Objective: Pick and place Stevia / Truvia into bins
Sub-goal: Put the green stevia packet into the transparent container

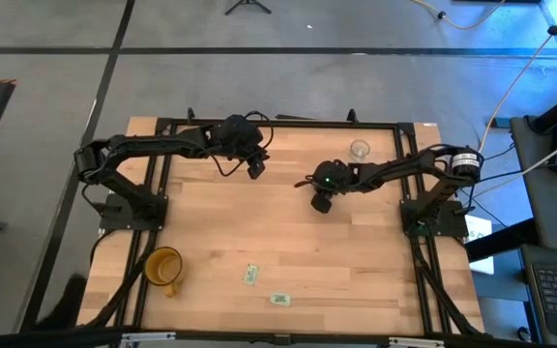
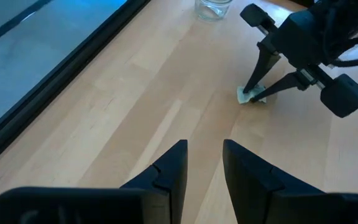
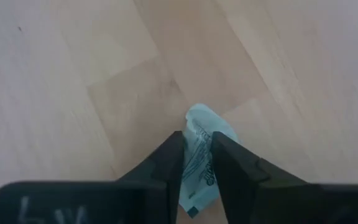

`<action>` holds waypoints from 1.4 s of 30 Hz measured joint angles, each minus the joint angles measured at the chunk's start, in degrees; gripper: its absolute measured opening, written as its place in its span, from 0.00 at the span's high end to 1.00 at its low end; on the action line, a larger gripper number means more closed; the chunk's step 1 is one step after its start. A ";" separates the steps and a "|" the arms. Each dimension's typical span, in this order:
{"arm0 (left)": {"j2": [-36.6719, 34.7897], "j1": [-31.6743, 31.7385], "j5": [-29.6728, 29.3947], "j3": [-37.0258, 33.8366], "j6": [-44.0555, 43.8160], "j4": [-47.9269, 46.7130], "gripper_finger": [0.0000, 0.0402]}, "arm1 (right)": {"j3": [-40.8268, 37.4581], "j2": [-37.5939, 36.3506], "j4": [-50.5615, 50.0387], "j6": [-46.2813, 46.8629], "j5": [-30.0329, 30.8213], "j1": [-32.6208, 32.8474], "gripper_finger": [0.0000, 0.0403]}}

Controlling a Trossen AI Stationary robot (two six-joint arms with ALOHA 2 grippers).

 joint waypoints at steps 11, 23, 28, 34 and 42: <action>-3.77 0.09 -2.92 0.00 3.82 -6.68 0.76 | 14.60 0.00 -6.21 -6.12 -8.18 -0.02 0.83; -10.27 -5.40 -3.43 -0.09 31.72 -8.14 0.76 | 37.04 -0.13 -20.24 -12.51 -22.89 0.01 0.84; -10.93 -8.09 -5.52 -0.09 31.50 -6.86 0.76 | 42.21 -0.16 -22.55 -12.61 -23.17 0.02 0.84; -10.91 -11.79 -5.79 -0.11 31.22 -0.85 0.76 | 44.14 -0.23 -22.44 -12.56 -23.15 0.12 0.84; -10.91 -13.54 -8.44 -0.12 29.77 3.04 0.76 | 44.16 -0.23 -22.70 -12.53 -23.13 1.19 0.84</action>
